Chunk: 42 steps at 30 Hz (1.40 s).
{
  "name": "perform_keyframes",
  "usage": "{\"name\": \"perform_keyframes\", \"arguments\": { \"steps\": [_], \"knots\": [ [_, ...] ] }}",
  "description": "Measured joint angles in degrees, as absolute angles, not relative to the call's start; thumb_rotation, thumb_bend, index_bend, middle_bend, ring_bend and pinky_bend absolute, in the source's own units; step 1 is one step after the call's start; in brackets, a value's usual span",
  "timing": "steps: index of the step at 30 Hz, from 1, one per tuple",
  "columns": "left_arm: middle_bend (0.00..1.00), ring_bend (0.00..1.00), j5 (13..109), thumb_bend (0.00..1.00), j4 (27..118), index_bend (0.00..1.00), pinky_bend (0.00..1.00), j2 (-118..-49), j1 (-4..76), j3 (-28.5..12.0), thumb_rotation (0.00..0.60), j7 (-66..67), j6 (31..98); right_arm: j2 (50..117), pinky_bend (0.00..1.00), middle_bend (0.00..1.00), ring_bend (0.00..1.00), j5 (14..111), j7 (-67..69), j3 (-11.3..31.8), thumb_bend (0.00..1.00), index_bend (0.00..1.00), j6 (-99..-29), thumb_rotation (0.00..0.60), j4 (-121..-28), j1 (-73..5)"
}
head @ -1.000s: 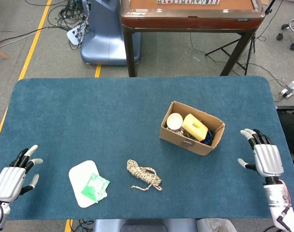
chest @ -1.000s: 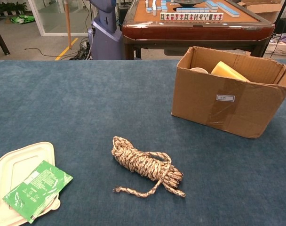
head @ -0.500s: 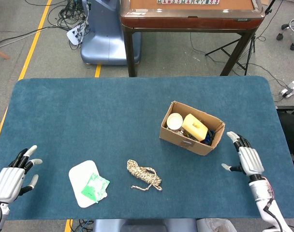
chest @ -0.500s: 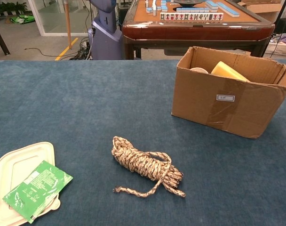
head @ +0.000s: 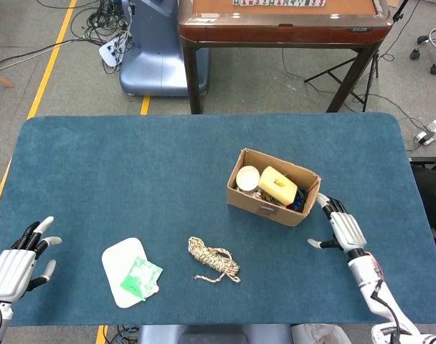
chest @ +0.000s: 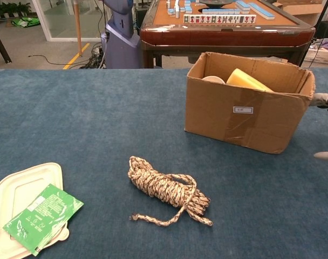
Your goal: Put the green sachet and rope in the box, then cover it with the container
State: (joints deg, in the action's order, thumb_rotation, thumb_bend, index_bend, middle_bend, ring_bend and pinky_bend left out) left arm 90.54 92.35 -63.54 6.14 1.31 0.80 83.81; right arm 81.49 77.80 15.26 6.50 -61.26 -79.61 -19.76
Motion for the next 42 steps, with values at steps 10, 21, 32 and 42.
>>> {"name": "perform_keyframes", "arguments": {
  "steps": [10,21,32,42],
  "knots": [
    [0.07,0.01,90.5,0.41,92.5,0.32,0.28,-63.3,5.9,1.4,0.600,0.8,83.9,84.8,0.04,0.00,0.00,76.1,14.1,9.8,0.00,0.00,-59.9,0.600,-77.7,-23.5],
    [0.07,0.01,90.6,0.41,92.9,0.32,0.28,-63.1,5.7,1.5,0.600,0.9,84.2,88.6,0.04,0.00,0.00,72.8,13.5,13.3,0.00,0.00,-57.8,0.600,-73.4,-27.4],
    [0.07,0.01,90.6,0.41,93.0,0.32,0.28,-62.8,5.4,1.4,0.600,0.7,84.5,92.0,0.04,0.00,0.00,70.2,12.2,15.9,0.00,0.00,-53.8,0.600,-69.8,-32.5],
    [0.07,0.01,90.7,0.41,93.1,0.32,0.28,-62.5,5.1,1.4,0.600,0.3,84.8,95.2,0.04,0.00,0.00,68.2,10.8,16.3,0.00,0.00,-49.1,0.600,-68.4,-36.7]
  ]
}}
